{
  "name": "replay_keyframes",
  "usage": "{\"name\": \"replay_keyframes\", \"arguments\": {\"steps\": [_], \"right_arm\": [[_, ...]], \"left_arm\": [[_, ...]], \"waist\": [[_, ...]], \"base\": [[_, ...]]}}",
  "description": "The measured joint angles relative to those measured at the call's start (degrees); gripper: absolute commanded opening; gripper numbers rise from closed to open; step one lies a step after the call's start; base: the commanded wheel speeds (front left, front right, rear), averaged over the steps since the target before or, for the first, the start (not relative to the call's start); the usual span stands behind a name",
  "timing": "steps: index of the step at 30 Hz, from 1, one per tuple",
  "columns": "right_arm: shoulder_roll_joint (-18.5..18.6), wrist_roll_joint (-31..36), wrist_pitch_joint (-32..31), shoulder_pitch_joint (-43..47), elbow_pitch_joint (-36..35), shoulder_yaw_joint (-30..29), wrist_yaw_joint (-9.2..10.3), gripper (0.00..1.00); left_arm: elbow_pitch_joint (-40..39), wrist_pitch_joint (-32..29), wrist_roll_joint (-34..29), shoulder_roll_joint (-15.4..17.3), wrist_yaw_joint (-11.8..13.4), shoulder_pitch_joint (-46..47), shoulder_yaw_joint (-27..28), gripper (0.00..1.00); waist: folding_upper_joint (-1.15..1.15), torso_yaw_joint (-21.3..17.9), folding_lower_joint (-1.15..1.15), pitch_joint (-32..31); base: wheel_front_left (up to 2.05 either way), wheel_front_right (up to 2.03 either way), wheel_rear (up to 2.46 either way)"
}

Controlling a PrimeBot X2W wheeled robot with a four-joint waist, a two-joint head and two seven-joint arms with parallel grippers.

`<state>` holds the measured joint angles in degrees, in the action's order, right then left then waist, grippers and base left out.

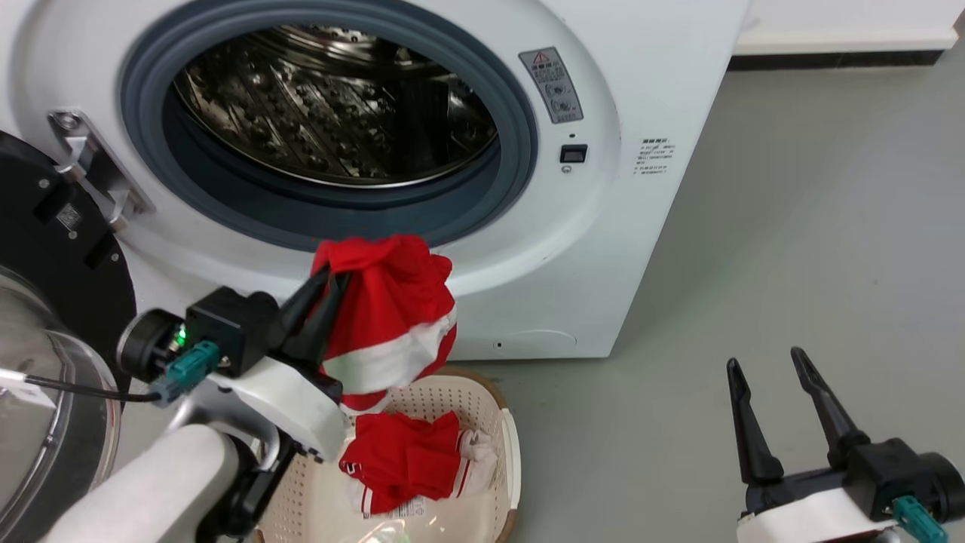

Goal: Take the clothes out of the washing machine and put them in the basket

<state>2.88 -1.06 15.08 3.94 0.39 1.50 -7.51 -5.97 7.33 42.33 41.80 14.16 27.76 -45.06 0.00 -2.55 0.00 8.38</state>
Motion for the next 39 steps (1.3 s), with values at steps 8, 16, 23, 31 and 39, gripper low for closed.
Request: {"name": "replay_keyframes", "arguments": {"steps": [8,16,23,31,39], "right_arm": [[0.0,0.29,0.0,-3.69,-0.74,0.15,0.0,1.0],[-0.01,0.19,0.0,-7.21,-1.62,0.07,0.0,1.0],[0.0,-0.67,0.0,-10.98,-2.59,0.67,0.0,1.0],[0.02,-2.46,0.0,-14.9,-4.36,0.66,0.0,1.0],[0.02,-3.52,0.01,-17.72,-6.11,-0.02,0.0,1.0]], "left_arm": [[10.28,2.01,0.78,-3.52,-3.48,-0.83,-2.66,0.0],[25.9,3.32,1.34,-9.69,-8.79,0.24,-5.72,0.0],[40.73,4.26,0.23,-13.63,-11.85,4.75,-6.95,0.0],[57.33,4.69,-0.7,-18.27,-16.24,11.04,-8.42,0.0],[69.98,4.09,-1.81,-22.67,-17.7,17.49,-9.95,0.0]], "waist": [[0.0,-0.65,0.0,5.04],[0.0,-2.06,0.01,11.17],[0.0,-4.2,0.01,17.64],[0.0,-6.98,0.01,25.62],[0.0,-8.63,0.01,32.93]], "base": [[0.0,0.0,0.0],[0.0,0.0,0.0],[0.0,0.0,0.0],[0.0,0.0,0.0],[0.0,0.0,0.0]]}}
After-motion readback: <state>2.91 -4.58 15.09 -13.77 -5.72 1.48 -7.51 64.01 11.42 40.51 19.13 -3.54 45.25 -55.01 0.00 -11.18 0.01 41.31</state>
